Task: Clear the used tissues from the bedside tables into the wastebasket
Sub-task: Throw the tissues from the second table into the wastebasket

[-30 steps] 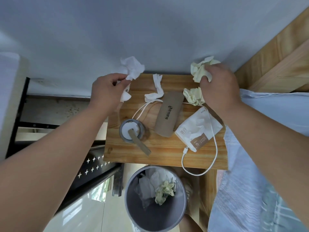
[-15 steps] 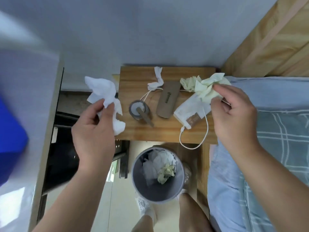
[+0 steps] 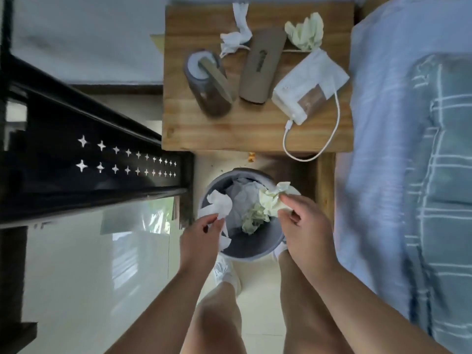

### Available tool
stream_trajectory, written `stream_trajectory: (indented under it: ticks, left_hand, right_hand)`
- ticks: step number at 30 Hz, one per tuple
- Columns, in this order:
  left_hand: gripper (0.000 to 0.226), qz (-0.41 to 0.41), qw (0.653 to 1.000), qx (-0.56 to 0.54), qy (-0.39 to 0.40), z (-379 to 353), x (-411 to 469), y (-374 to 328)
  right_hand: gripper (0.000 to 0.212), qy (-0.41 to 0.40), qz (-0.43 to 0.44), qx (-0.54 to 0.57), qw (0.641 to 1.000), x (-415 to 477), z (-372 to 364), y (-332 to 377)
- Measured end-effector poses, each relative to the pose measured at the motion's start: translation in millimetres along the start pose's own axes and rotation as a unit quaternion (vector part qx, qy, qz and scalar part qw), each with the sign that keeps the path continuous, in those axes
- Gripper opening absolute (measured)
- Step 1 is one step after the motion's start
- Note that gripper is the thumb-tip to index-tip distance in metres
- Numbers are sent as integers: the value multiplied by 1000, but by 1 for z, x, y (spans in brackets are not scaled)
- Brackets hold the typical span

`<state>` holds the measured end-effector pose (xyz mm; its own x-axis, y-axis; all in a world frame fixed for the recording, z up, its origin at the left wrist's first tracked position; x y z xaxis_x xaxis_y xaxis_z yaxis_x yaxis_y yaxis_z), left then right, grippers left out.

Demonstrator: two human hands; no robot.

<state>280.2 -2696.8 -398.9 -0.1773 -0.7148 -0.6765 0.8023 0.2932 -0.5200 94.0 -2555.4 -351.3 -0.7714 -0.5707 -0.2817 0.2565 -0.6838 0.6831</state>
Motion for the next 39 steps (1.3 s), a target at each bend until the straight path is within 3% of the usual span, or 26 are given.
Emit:
stream_trajectory:
  ticks: [6,9,11,13,16,20,23,30,36,39]
  left_hand:
    - [27,26,996,57,60,-49,41,57]
    - [12,48,994,52,83,-63,56,70]
    - [21,45,994,49,89,-71,64,73]
    - [27,43,994,46,91,-74,71,75]
    - [11,61,991,35,117,-76,78,74]
    - [46,128,977,-5,173,-70,77,68]
    - [52,96,977,9,188,-58,65,57]
    - [15,12,995,-55,83,-10,30,-12]
    - [25,-22,979,-191,-68,67,41,-106]
    - [29,-61,973,-191,-117,100,61,-158]
  right_hand:
    - [30,41,-46,-80,995,7,-71,-69]
    - [30,59,-89,-86,991,9,-95,-93]
    - [30,64,-105,-83,989,10,-107,-104]
    - [31,97,-127,-89,983,12,-118,-114]
    - [34,167,-170,-82,968,12,-130,-124]
    - [41,213,-180,-92,956,10,-127,-120]
    - [39,221,-180,-80,955,6,-110,-106]
    - [20,154,-113,7,982,22,-24,-31]
    - [23,57,-28,73,995,87,72,53]
    - [14,20,-13,84,996,135,103,83]
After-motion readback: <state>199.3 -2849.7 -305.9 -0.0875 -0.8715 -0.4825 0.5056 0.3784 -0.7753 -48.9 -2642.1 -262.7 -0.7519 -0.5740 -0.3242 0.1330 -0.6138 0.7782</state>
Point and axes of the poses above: each hand's wrist, its own x-axis towards the middle knuckle, its own z-axis out of the back of the hand, y = z × x, the point moved 3 cm from there along x, towards the middle knuckle, and after that the axes turned 3 degrees about -x, right-handed, at the moved point
